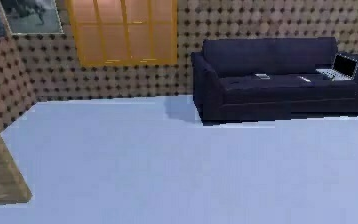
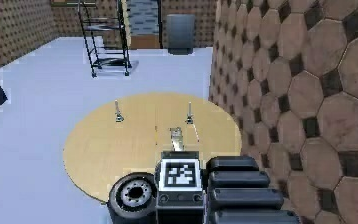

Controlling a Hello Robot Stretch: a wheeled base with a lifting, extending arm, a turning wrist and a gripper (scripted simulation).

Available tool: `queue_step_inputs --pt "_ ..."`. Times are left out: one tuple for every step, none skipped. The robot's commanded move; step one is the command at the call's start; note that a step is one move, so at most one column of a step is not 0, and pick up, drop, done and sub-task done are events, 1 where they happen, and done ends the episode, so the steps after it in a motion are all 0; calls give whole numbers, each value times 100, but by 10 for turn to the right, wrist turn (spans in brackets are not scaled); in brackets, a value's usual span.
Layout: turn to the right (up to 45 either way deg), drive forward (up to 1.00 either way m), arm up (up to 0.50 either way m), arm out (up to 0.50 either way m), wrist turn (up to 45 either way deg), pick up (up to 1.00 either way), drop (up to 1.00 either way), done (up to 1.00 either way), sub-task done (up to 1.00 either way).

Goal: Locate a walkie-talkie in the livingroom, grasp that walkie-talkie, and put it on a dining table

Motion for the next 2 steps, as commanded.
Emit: queue_step_inputs --pt "450 0 0 0 0 0 0 0 0" --pt "450 0 0 0 0 0 0 0 0"
